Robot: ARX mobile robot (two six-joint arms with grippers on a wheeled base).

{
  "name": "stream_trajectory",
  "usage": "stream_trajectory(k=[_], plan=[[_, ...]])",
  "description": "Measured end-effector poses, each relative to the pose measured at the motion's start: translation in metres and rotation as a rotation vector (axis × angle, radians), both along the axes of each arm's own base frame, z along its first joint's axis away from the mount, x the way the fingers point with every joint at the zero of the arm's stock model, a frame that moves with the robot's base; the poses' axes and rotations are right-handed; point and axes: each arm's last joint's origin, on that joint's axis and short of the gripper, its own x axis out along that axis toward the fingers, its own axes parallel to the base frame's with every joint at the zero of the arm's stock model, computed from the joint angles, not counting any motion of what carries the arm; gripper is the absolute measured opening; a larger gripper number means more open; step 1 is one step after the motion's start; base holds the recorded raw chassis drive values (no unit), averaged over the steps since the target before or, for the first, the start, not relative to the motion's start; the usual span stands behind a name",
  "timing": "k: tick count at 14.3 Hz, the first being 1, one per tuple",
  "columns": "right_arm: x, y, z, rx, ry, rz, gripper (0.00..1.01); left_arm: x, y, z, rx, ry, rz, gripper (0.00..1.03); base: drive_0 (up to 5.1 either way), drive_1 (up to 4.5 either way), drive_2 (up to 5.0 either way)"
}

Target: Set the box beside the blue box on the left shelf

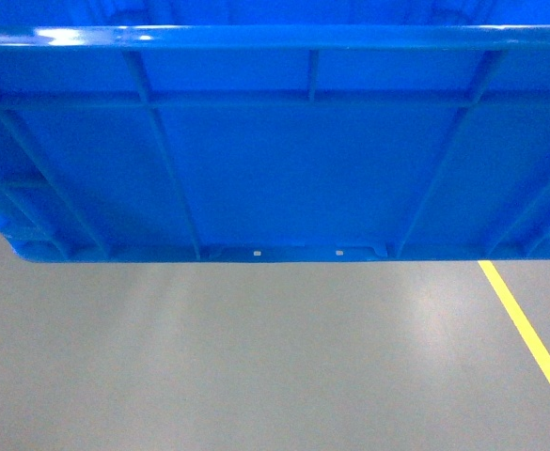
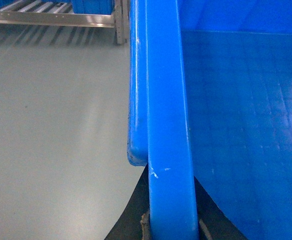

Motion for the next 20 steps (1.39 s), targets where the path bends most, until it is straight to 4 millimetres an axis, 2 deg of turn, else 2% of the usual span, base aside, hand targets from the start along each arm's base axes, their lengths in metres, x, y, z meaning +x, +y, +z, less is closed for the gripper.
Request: stream_trajectory(k=[20], plan=[[0.0, 0.0, -0.0002, 0.0, -0.002, -0.001, 0.18, 0.0002, -0.0002, -0.0003, 0.0, 0.002, -0.003, 0.06, 0.0, 4.32, -4.3]])
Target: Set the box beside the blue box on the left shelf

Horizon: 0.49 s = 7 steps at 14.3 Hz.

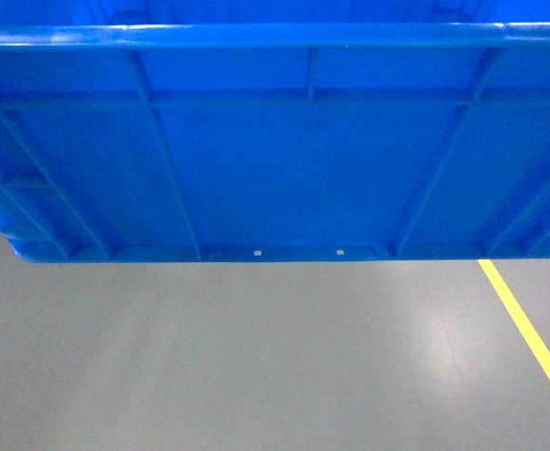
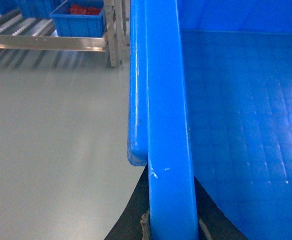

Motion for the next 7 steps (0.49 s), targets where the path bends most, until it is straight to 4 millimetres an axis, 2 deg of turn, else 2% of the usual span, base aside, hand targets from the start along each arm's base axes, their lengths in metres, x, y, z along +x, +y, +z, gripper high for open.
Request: stream_trajectory(k=[7], plan=[[0.0, 0.0, 0.0003, 0.0, -0.002, 0.001, 0.18, 0.0, 0.0001, 0.0, 0.0, 0.0, 0.001, 0.06, 0.1, 4.4, -4.3]])
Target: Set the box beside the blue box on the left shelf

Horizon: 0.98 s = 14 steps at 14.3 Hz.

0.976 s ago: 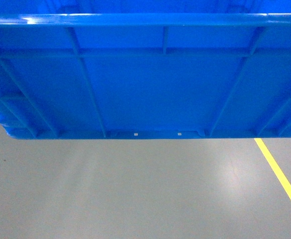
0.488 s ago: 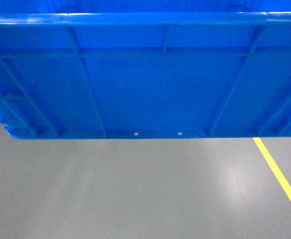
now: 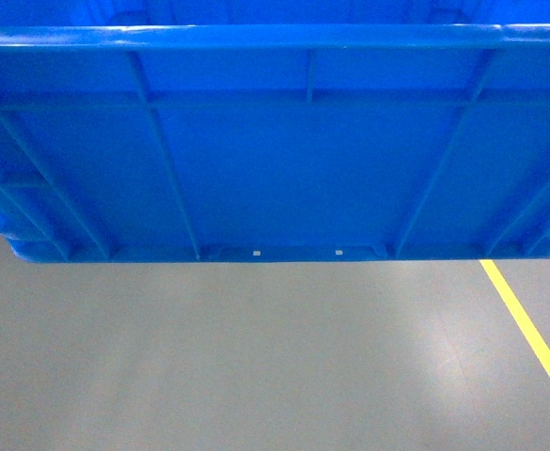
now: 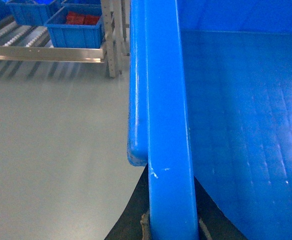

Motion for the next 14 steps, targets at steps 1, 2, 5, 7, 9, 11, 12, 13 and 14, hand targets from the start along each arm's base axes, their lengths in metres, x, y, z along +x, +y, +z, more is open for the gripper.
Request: stream_trajectory(k=[1, 2, 5, 7, 9, 11, 12, 13, 14], plan=[[-0.0002, 0.0, -0.0004, 0.0, 0.005, -0.001, 0.18, -0.0001, 0.0001, 0.0003, 0.002, -0.002, 0.001, 0.06, -0.1, 4.2, -4.5], [-0.0001, 0.0, -0.0002, 0.0, 0.003, 0.0, 0.18, 0.0, 0.0, 0.0001, 0.001, -0.001, 0.0, 0.06, -0.1, 4.22, -4.4], [0.0, 0.0, -0.0004, 0.0, 0.004, 0.0, 0.18, 0.0, 0.0, 0.0001, 0.001, -0.001, 0.001, 0.06, 0.0, 4.28, -4.4], [0.0, 0.0, -0.0004, 0.0, 0.003, 0.0, 0.18, 0.0, 0.0, 0.0001, 0.001, -0.001, 0.001, 0.06, 0.0, 4.29, -4.4], [-0.0002, 0.0, -0.0007, -0.001, 0.006, -0.001, 0.18, 0.0, -0.0001, 0.0, 0.002, -0.001, 0.0, 0.06, 0.0, 4.33, -4.3], [-0.0001, 0.0, -0.0006, 0.0, 0.005, -0.001, 0.18, 0.0, -0.0001, 0.0002, 0.004, -0.002, 0.0, 0.06, 0.0, 4.35, -4.3], [-0.0001, 0.0, -0.0005, -0.001, 0.004, -0.001, 0.18, 0.0003, -0.0001, -0.0003, 0.001, 0.001, 0.0, 0.06, 0.1, 4.4, -4.3], [-0.0001, 0.0, -0.0006, -0.001, 0.004, -0.001, 0.18, 0.0003, 0.0, -0.0003, 0.001, 0.0, 0.0, 0.06, 0.1, 4.43, -4.2], [-0.0002, 0.0, -0.0009, -0.001, 0.008, 0.0, 0.18, 0.0002, 0.0, -0.0005, 0.002, 0.003, 0.0, 0.06, 0.1, 4.41, -4.3]])
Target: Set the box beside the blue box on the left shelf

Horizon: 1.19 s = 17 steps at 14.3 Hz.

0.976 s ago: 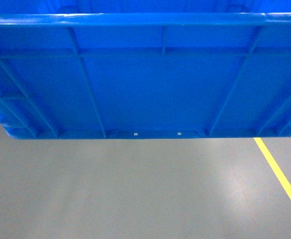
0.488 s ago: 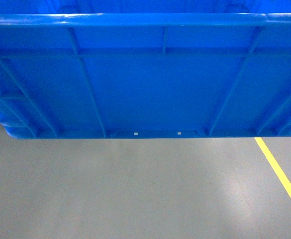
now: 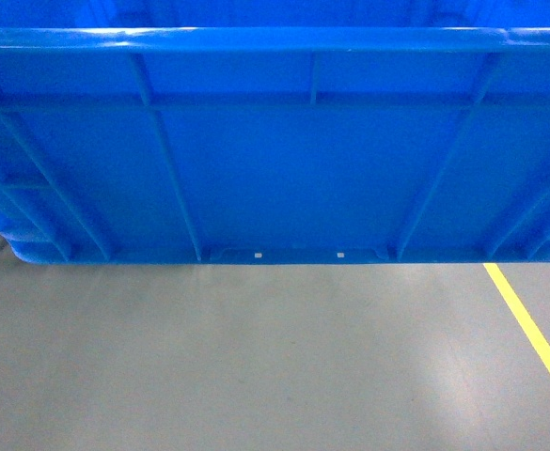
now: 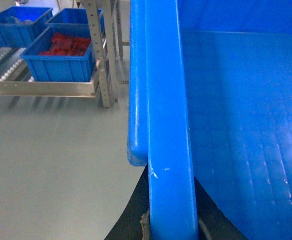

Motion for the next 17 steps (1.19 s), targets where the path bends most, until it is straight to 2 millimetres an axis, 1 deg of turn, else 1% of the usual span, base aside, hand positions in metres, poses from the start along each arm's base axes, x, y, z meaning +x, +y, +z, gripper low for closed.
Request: stream_trajectory(k=[17], plan=[[0.0, -0.0001, 0.0004, 0.0, -0.003, -0.003, 0.18, 0.0, -0.0005, 0.0003, -0.001, -0.003, -0.002, 0.06, 0.0, 4.37, -4.3]])
